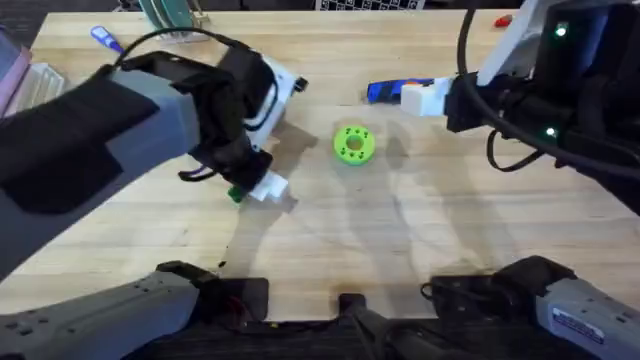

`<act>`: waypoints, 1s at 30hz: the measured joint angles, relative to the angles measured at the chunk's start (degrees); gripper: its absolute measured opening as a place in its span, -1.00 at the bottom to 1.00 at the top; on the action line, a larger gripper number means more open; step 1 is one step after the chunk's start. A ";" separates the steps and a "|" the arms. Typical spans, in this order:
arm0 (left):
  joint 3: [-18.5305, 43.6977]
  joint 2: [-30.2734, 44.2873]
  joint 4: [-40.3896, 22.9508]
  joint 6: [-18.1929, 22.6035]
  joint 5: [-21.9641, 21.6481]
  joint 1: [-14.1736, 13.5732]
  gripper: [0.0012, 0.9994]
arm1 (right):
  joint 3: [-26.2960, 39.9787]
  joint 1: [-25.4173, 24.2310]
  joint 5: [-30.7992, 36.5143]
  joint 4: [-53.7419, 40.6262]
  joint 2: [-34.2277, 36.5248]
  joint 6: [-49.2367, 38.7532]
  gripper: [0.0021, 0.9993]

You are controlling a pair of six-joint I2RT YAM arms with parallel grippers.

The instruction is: Pick up the gripper from the table and insert it into the empty holder that is missing its gripper. Then pick up a screw, insert it into the mounting hole, and use the screwdriver to tighten it. Finally, clean up the table by picking up the vegetable and placing it into the bucket.

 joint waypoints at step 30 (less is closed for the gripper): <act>-0.70 6.75 7.44 0.91 7.50 8.21 0.87 | 0.00 0.00 0.00 3.93 0.00 0.00 0.73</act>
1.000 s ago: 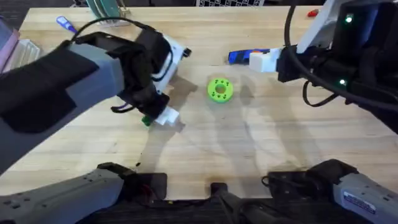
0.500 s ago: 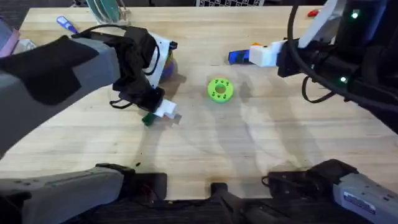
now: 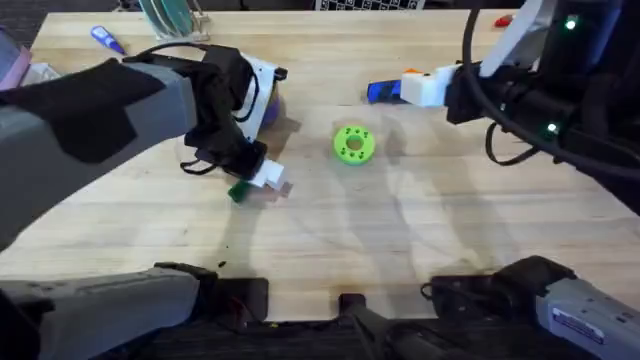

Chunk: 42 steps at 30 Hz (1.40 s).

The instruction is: Pick up the gripper from the table and insert it into the empty holder that is missing its gripper. Then pick up a screw, insert it into the mounting hole, and use the screwdriver to tighten it. Finally, clean up the table by picking up the vegetable and placing it into the bucket.

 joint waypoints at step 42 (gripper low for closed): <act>7.29 -21.69 19.84 -5.60 4.29 0.00 -0.97 | 0.00 0.00 0.00 -0.04 0.00 0.01 0.73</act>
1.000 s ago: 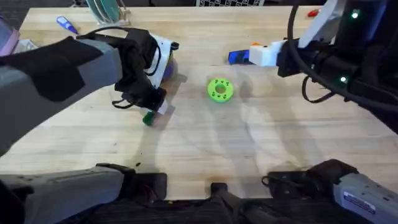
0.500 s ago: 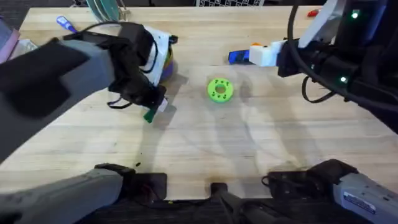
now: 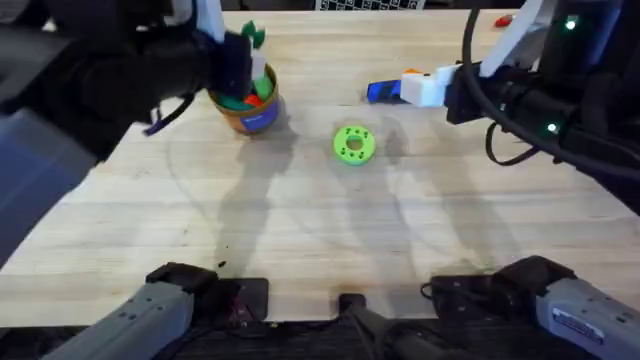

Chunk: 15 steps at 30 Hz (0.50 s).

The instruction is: Pick up the gripper from the table and insert it into the empty holder that is missing its gripper. Then pick up a screw, insert it into the mounting hole, and use the screwdriver to tighten it. Finally, clean up the table by picking up the vegetable and placing it into the bucket.

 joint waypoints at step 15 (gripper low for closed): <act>0.09 20.60 9.71 -12.66 -13.13 0.00 -0.97 | 0.00 0.00 0.00 -0.45 0.02 -0.01 0.73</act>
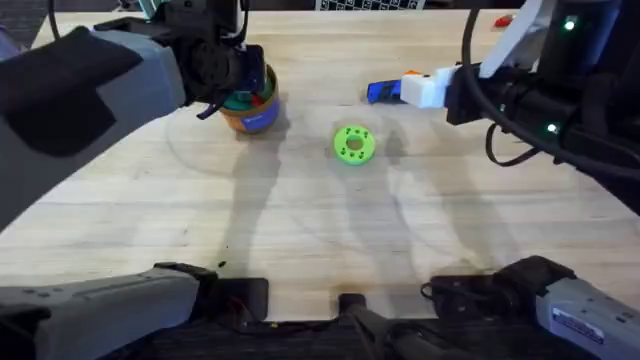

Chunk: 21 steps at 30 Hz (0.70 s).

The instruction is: Pick up the gripper from the table and insert it into the empty holder that is missing its gripper. Then pick up a screw, insert it into the mounting hole, and use the screwdriver to tighten it. Finally, clean up the table by picking up the vegetable and placing it into the bucket.

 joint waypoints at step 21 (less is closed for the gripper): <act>0.90 -16.58 -8.30 -0.05 -0.71 0.00 0.97 | 1.17 -0.17 -0.12 -14.64 -2.86 0.00 0.73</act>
